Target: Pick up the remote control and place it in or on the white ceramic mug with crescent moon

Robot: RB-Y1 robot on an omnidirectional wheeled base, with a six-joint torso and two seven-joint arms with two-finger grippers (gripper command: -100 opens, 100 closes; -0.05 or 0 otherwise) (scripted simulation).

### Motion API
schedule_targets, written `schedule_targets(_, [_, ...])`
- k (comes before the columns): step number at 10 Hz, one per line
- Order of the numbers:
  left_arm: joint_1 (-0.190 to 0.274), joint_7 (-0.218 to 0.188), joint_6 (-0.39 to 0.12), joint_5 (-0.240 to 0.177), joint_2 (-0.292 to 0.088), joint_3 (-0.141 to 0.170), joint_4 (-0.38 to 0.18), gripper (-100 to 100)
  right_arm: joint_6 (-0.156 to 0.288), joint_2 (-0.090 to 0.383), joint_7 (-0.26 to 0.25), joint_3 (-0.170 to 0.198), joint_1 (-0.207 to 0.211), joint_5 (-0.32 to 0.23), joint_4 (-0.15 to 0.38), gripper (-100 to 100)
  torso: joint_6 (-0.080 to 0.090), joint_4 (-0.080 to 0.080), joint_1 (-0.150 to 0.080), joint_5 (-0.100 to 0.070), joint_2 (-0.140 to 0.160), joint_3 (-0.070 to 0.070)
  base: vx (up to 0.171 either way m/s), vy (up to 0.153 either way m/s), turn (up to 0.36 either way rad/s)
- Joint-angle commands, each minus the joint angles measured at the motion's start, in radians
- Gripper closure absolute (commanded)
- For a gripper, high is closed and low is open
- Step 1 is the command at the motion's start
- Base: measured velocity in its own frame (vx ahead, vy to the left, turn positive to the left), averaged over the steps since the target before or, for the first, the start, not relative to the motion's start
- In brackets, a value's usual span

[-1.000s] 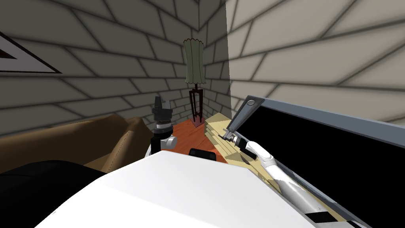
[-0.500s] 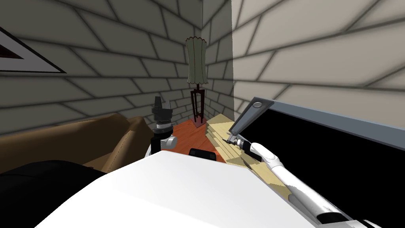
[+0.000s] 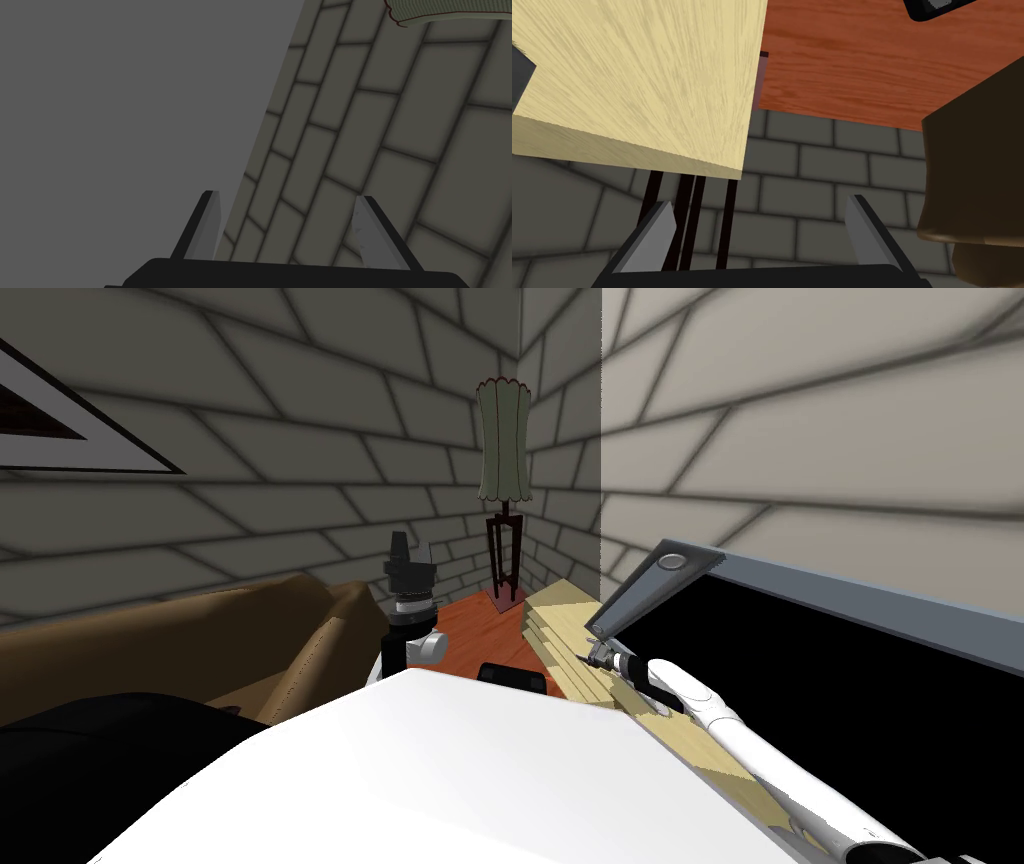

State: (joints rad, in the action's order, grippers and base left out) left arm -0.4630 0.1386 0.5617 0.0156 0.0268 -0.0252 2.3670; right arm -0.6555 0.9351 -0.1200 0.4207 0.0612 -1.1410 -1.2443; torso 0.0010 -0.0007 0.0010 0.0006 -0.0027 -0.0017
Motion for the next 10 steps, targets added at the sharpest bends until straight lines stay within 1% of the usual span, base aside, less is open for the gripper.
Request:
schedule_targets(1, [0.0,0.0,0.0,0.0,0.0,0.0,0.0,0,-0.003,0.004,0.003,0.003,-0.002,-0.005,0.03,-100,0.0,0.0,0.0,0.0,0.0,0.0,0.037,0.0,0.007])
schedule_targets(2, [0.0,0.0,0.0,0.0,0.0,0.0,0.0,0,-0.008,0.032,0.015,0.026,0.0,-0.036,0.086,-100,0.0,0.0,-0.001,0.0,0.002,0.001,0.057,0.003,0.107])
schedule_targets(3, [0.0,0.0,0.0,0.0,0.0,0.0,0.0,0,-0.008,0.032,0.015,0.026,0.0,-0.036,0.093,-100,0.0,0.0,-0.001,0.0,0.002,0.001,0.058,-0.004,0.042])
schedule_targets(4, [0.0,0.0,0.0,0.0,0.0,0.0,0.0,0,-0.014,0.056,0.028,0.048,0.003,-0.064,0.141,-100,0.0,0.0,-0.001,0.0,0.001,0.001,0.073,0.006,0.085])
schedule_targets(5, [0.0,0.0,0.0,0.0,0.0,0.0,0.0,0,-0.014,0.056,0.028,0.048,0.003,-0.064,0.154,-100,0.0,0.0,-0.001,0.0,0.001,0.0,0.069,-0.001,0.038])
schedule_targets(6, [0.0,0.0,0.0,0.0,0.0,0.0,0.0,0,-0.019,0.078,0.041,0.069,0.007,-0.091,0.211,-100,0.0,0.0,-0.001,0.0,0.001,0.0,0.076,-0.009,0.079])
schedule_targets(7, [0.0,0.0,0.0,0.0,0.0,0.0,0.0,0,-0.019,0.078,0.041,0.069,0.007,-0.091,0.208,-100,0.001,0.0,-0.001,0.0,0.001,0.0,0.061,-0.013,0.032])
schedule_targets(8, [0.0,0.0,0.0,0.0,0.0,0.0,0.0,0,-0.024,0.097,0.054,0.09,0.013,-0.114,0.236,-100,0.0,0.0,-0.001,0.0,0.001,0.001,0.07,-0.005,0.08])
schedule_targets(10, [0.0,0.0,0.0,0.0,0.0,0.0,0.0,0,-0.024,0.097,0.054,0.09,0.013,-0.114,0.266,-100,0.0,0.0,-0.001,0.0,0.001,0.001,0.042,-0.005,0.019])
